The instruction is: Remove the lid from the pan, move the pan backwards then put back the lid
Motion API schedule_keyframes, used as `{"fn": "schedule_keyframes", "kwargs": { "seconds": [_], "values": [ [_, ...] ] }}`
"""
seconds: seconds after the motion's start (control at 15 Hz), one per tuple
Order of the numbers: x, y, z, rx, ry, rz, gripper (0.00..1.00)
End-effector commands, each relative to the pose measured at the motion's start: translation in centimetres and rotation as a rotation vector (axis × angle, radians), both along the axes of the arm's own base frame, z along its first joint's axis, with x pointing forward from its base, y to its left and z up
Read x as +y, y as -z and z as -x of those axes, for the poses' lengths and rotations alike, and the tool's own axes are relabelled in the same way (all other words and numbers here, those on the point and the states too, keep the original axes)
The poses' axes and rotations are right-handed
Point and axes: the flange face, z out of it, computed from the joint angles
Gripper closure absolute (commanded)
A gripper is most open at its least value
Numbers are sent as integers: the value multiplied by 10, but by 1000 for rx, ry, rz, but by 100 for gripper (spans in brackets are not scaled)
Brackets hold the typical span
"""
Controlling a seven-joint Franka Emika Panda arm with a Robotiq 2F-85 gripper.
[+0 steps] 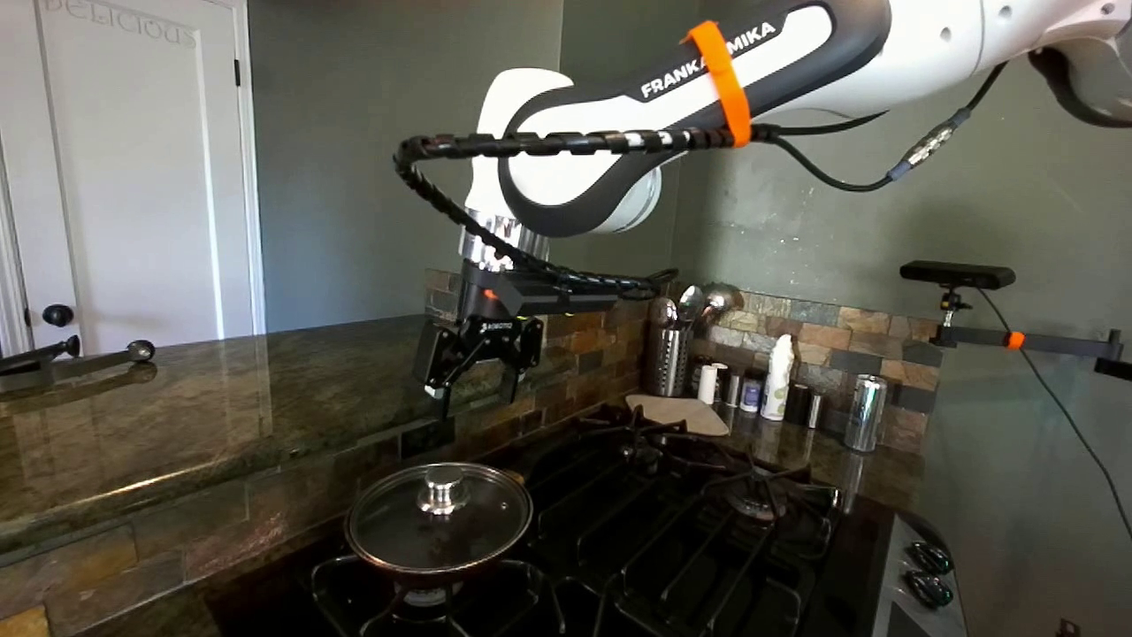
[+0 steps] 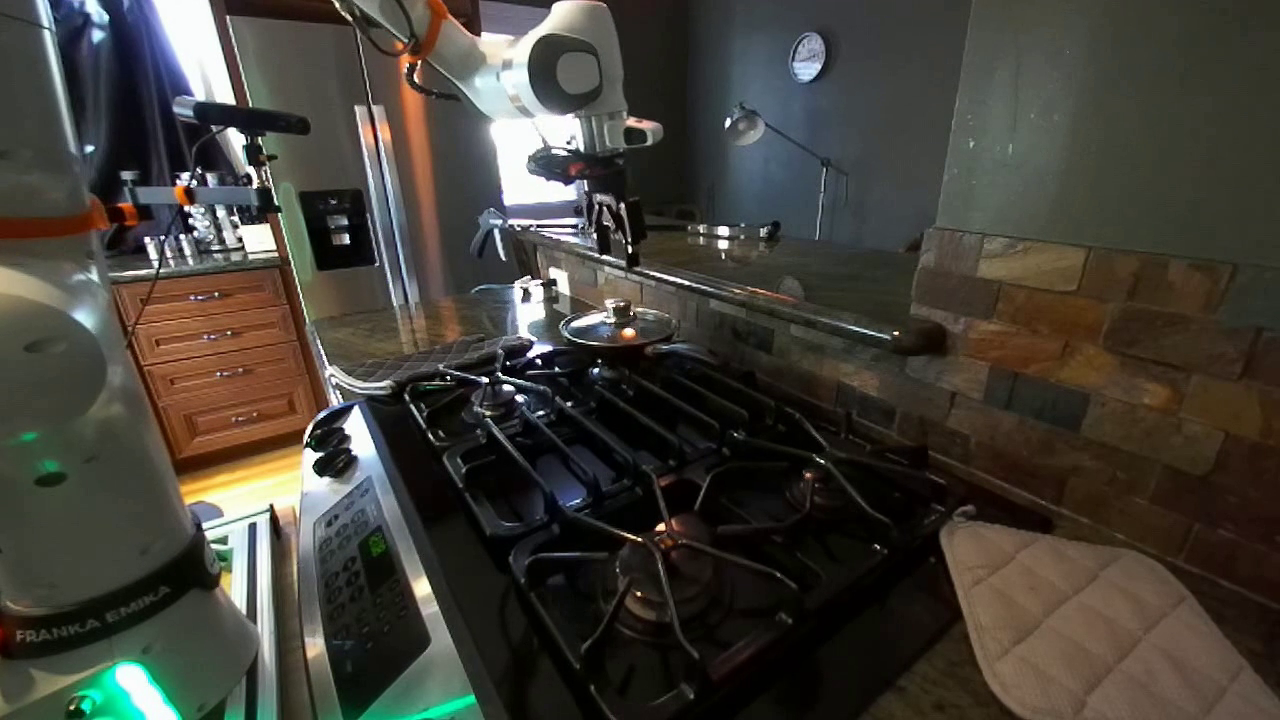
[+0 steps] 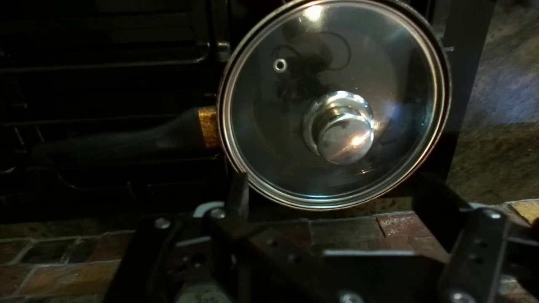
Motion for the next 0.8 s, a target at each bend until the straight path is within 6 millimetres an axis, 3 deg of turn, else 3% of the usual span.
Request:
{"fn": "schedule_keyframes", "kwargs": {
  "seconds": [0.0,0.33,0.4,0.73],
  "values": [
    [-13,-13,35,0,12,-11,0],
    [-26,-26,69,-23,-22,13,0],
    [-19,-25,46,-24,-6,11,0],
    [-25,-29,62,-29,-13,18,0]
  ]
}}
